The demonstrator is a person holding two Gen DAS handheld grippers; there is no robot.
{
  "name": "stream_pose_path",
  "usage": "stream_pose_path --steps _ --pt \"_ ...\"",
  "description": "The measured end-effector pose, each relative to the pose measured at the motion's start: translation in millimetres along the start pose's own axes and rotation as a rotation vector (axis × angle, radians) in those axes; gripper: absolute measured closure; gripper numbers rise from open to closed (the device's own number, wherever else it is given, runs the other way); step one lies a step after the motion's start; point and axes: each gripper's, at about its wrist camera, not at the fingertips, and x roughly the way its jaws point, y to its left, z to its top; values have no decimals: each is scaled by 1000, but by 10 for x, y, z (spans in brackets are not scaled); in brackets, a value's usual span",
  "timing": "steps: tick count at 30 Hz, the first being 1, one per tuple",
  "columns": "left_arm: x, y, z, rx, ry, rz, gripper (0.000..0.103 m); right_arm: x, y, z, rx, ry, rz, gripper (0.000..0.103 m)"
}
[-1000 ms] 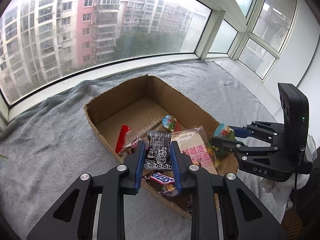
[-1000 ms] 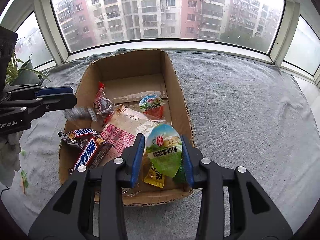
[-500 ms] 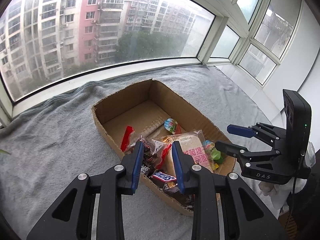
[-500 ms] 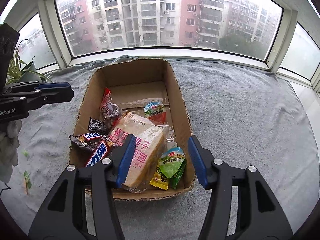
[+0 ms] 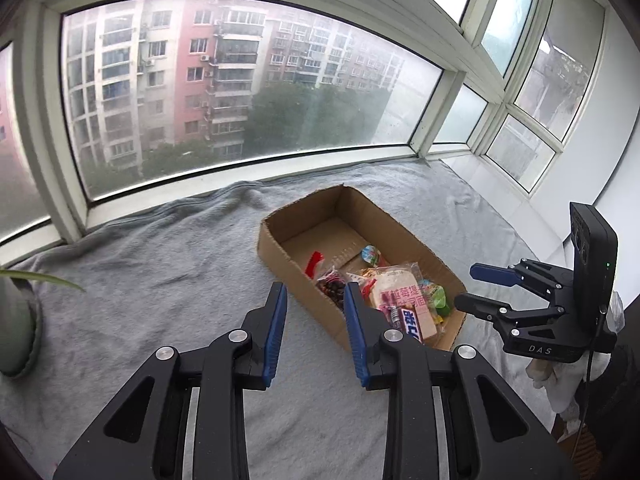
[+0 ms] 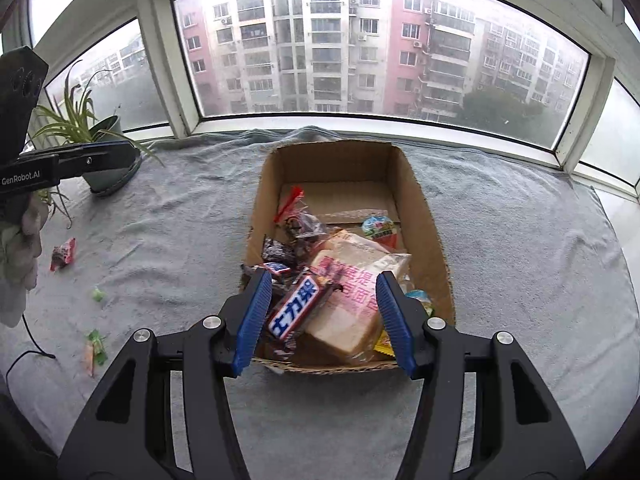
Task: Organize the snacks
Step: 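Lower the right tool to the pink candy and close on it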
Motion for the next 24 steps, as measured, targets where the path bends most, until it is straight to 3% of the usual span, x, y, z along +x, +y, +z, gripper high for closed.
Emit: stream_pose_path --steps 8,16,24 --pt "-669 469 -324 -44 -37 68 75 -153 742 -103 -114 -2 95 46" --pt "-1148 799 -979 -121 -20 134 75 -88 1563 -365 -275 54 197 46" --pt "-1105 992 -1512 -170 60 181 75 72 2225 -798 -337 163 350 46"
